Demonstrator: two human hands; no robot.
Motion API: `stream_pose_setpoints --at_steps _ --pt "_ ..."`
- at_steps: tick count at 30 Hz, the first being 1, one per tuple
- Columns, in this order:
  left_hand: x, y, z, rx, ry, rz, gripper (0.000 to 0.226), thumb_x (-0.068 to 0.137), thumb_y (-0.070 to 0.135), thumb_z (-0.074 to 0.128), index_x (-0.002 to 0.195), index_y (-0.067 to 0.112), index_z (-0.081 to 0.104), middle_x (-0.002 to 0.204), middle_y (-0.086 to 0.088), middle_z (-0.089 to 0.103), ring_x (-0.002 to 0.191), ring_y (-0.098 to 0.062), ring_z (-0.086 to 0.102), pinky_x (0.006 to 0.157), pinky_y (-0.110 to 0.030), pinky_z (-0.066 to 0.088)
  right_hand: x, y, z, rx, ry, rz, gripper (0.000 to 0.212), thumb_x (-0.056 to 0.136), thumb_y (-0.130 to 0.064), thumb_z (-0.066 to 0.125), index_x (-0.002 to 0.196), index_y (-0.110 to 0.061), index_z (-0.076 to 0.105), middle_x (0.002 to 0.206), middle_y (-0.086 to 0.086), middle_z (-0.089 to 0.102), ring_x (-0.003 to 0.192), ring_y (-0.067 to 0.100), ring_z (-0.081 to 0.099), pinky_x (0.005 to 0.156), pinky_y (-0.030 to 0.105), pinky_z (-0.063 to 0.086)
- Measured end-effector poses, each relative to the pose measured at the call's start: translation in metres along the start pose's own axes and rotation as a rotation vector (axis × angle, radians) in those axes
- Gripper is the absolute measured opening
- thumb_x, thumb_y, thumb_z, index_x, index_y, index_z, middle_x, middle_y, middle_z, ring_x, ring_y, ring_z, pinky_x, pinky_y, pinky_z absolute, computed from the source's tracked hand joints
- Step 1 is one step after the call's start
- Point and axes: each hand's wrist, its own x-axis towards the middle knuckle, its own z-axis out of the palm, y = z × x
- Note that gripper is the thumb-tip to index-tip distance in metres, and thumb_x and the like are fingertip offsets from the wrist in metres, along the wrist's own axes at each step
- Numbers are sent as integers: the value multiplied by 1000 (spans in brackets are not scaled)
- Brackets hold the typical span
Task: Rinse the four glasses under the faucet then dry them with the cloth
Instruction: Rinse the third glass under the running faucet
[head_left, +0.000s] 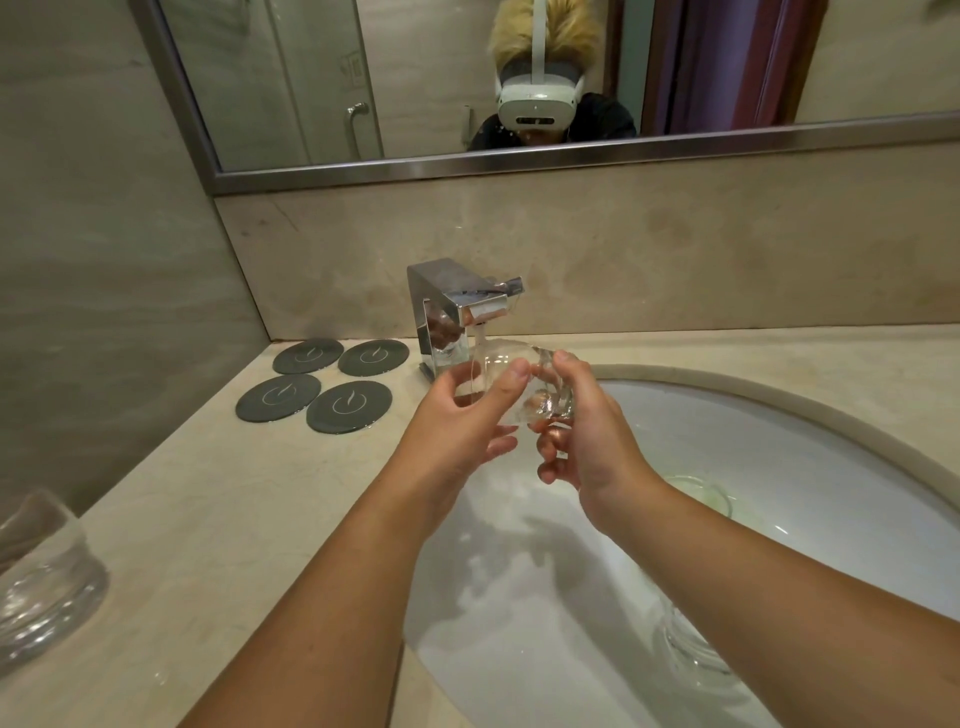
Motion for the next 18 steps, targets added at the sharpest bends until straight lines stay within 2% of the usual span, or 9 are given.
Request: stream_pose_setpoints --at_steps 1,3,6,9,11,13,16,18 --pt "0 0 0 17 22 8 101 62 71 88 144 22 53 126 -6 73 97 -19 78 91 -36 64 -1 0 0 -11 -2 -7 40 102 -57 53 112 -26 76 81 8 60 51 15 48 50 30 39" --pt "0 0 -1 37 54 45 96 64 67 85 142 20 56 127 -4 73 102 -17 77 90 -34 65 -1 0 1 -26 -5 -3 42 102 -58 51 113 -27 76 85 9 62 52 15 49 51 29 37" --pt "0 -1 -2 10 39 76 86 72 54 91 144 20 57 133 1 70 114 -14 75 90 -31 64 -2 -1 2 -53 1 42 57 99 -74 45 116 -30 76 89 6 66 52 15 50 50 28 36" --pt "-2 -1 -2 -36 12 83 67 77 40 89 136 25 61 128 1 72 112 -11 75 93 -33 63 -1 -2 0 -66 15 105 69 93 -86 39 114 -33 77 78 1 62 49 14 45 50 27 33" --pt "-1 -1 -2 -30 -20 92 51 87 26 88 132 29 64 126 0 73 110 -10 76 95 -36 63 0 -2 -1 -50 28 121 64 94 -83 43 103 -29 77 67 -2 56 47 14 42 50 27 33" --pt "-1 -2 -2 -52 -46 83 56 86 20 89 135 30 64 128 -1 72 110 -11 76 98 -38 62 1 -2 -1 -16 35 117 54 97 -74 50 96 -26 74 64 -2 53 45 14 41 51 28 33" --pt "0 -1 0 -118 -61 46 62 85 23 91 139 29 62 124 4 74 110 -8 75 103 -39 59 2 -1 -1 35 31 91 47 100 -63 52 108 -23 76 64 0 53 45 14 41 50 29 34" --pt "-1 -1 2 -113 -66 21 68 78 41 89 138 29 60 121 6 75 115 -12 74 102 -37 59 2 0 -1 36 29 54 44 102 -58 52 113 -23 76 67 2 54 47 14 42 50 29 35"
